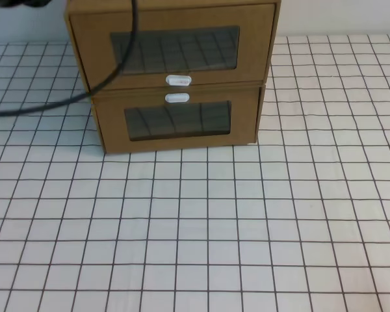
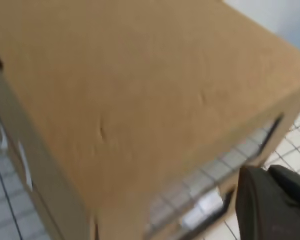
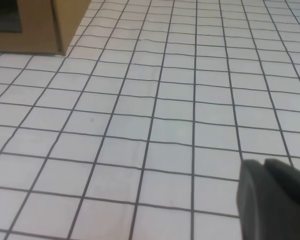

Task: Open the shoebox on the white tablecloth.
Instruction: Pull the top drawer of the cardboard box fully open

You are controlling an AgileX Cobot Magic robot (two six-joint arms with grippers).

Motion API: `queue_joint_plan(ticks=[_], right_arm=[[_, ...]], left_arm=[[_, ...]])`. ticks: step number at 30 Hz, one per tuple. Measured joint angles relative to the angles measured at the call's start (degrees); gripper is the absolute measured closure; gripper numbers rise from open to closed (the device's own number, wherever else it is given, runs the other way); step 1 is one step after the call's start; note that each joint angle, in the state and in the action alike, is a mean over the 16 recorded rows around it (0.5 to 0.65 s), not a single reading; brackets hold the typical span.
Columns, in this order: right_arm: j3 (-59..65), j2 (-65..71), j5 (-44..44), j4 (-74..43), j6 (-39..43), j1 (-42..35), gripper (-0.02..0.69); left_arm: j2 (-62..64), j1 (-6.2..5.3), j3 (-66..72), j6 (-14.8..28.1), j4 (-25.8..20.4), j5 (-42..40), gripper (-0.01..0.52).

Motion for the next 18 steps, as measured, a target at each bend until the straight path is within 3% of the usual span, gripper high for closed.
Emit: queue_joint_plan(ticks=[8,18], right_arm=[[0.0,0.0,0.0,0.0,0.0,0.0,0.678],[0.0,0.0,-1.85,2.18,0.0,0.0,0.678]], left_arm=[[19.18,-0.4,-24.94,0.39,-0.84,7.41,0.516],[34.15,-3.39,-43.23,-1.74,0.13,13.85,0.516]])
